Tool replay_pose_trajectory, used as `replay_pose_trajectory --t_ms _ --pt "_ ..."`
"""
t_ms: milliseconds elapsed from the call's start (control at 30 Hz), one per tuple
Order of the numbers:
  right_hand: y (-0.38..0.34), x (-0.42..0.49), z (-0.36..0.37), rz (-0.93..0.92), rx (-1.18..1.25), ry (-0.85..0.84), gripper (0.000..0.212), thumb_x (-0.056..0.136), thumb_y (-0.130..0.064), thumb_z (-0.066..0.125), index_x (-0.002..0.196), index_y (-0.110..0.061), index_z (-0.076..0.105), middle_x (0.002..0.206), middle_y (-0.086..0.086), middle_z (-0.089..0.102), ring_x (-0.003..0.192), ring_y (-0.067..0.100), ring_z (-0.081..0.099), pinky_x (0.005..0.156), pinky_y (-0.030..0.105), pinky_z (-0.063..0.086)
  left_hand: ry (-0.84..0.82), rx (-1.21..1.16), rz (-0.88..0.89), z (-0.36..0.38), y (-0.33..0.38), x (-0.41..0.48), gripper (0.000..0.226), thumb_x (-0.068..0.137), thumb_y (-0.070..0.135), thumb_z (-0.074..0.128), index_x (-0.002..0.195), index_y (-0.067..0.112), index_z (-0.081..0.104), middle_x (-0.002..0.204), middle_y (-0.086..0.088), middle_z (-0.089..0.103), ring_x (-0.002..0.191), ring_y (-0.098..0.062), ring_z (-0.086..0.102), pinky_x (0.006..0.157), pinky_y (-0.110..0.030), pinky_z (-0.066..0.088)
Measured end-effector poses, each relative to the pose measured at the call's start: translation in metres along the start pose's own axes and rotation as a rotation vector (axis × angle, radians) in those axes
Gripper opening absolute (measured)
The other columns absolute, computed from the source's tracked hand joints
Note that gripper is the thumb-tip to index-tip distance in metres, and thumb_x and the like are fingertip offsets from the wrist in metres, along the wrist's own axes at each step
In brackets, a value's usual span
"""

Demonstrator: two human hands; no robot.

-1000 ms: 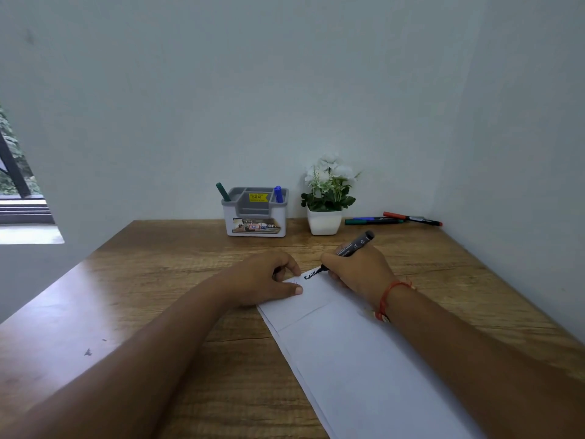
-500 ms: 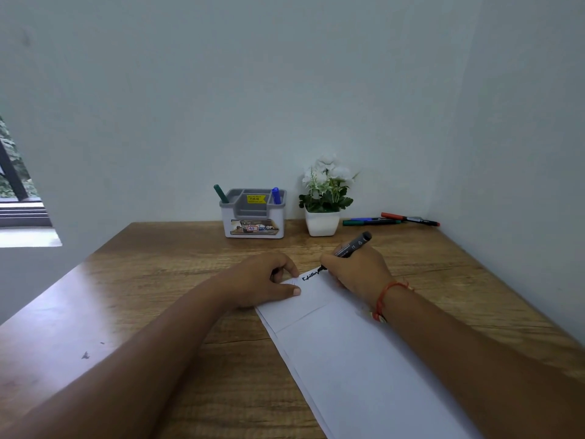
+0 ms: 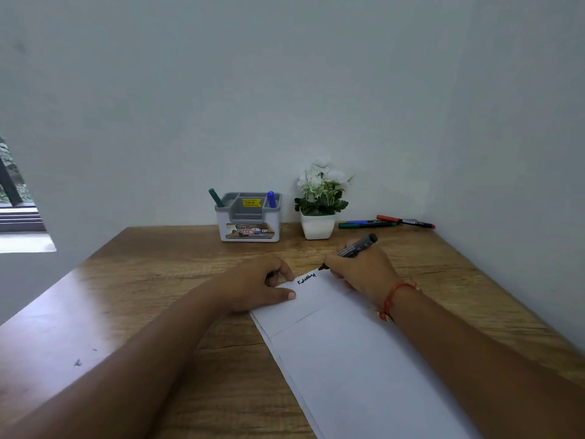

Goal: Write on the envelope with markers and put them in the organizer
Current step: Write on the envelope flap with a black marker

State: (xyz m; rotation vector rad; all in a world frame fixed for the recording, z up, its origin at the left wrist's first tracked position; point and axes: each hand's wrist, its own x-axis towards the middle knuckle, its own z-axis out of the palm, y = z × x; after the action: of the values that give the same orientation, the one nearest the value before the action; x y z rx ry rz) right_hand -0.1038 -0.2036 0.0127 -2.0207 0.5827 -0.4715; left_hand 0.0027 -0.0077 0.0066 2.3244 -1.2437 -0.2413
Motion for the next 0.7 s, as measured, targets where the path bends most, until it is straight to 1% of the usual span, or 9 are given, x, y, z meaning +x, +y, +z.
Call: replay_pose_trajectory --t_ms 100,167,333,467,633,700 --pt "0.0028 0.0014 0.0011 0.019 -0.005 -0.022 0.016 0.076 -0.029 0.071 0.067 -0.016 0.069 0.06 -0.004 0.07 0.054 0.009 0.06 0.056 0.025 0.049 0.0 0.009 0.005 0.0003 0.0001 -0.0002 0.032 0.087 0.041 0.068 0.116 0.031 0.061 0.083 0.011 0.051 0.071 -0.002 0.046 0.064 -0.013 0.037" --pt "0.0031 0.0019 0.0022 0.013 -0.021 -0.04 0.017 0.076 -0.029 0.07 0.067 -0.015 0.07 0.059 -0.004 0.069 0.054 0.008 0.06 0.056 0.025 0.049 -0.001 0.019 0.005 0.0 -0.0005 0.0002 0.032 0.087 0.042 0.068 0.116 0.032 0.06 0.083 0.013 0.051 0.071 -0.001 0.047 0.063 -0.012 0.035" --pt "0.0056 0.0046 0.0042 0.023 -0.049 -0.041 0.026 0.072 -0.031 0.071 0.077 -0.006 0.073 0.067 0.003 0.072 0.059 0.011 0.062 0.062 0.029 0.054 -0.001 0.01 0.003 0.0002 -0.0013 0.001 0.033 0.087 0.042 0.068 0.117 0.032 0.061 0.083 0.013 0.052 0.071 -0.001 0.047 0.063 -0.012 0.035" --pt "0.0074 0.0053 0.0037 0.017 -0.053 -0.019 0.028 0.073 -0.03 0.07 0.079 -0.003 0.072 0.067 0.003 0.069 0.058 0.012 0.059 0.06 0.029 0.051 0.0 0.009 0.003 0.0001 -0.0011 0.001 0.032 0.087 0.041 0.068 0.117 0.031 0.061 0.082 0.012 0.051 0.071 -0.002 0.047 0.064 -0.012 0.036" --pt "0.0062 0.0056 0.0019 0.028 -0.025 -0.004 0.028 0.078 -0.031 0.072 0.082 -0.003 0.075 0.073 0.004 0.074 0.059 0.012 0.061 0.061 0.028 0.051 -0.012 0.012 -0.004 0.0 -0.0011 0.001 0.032 0.087 0.041 0.068 0.117 0.031 0.06 0.083 0.011 0.052 0.072 -0.002 0.047 0.065 -0.014 0.037" --pt "0.006 0.0058 0.0014 0.022 -0.017 0.006 0.027 0.079 -0.031 0.072 0.082 -0.005 0.076 0.073 0.004 0.075 0.057 0.01 0.061 0.059 0.026 0.052 -0.011 0.009 -0.004 0.0 -0.0013 0.0012 0.032 0.087 0.041 0.068 0.117 0.031 0.06 0.084 0.011 0.053 0.072 -0.003 0.047 0.066 -0.015 0.038"
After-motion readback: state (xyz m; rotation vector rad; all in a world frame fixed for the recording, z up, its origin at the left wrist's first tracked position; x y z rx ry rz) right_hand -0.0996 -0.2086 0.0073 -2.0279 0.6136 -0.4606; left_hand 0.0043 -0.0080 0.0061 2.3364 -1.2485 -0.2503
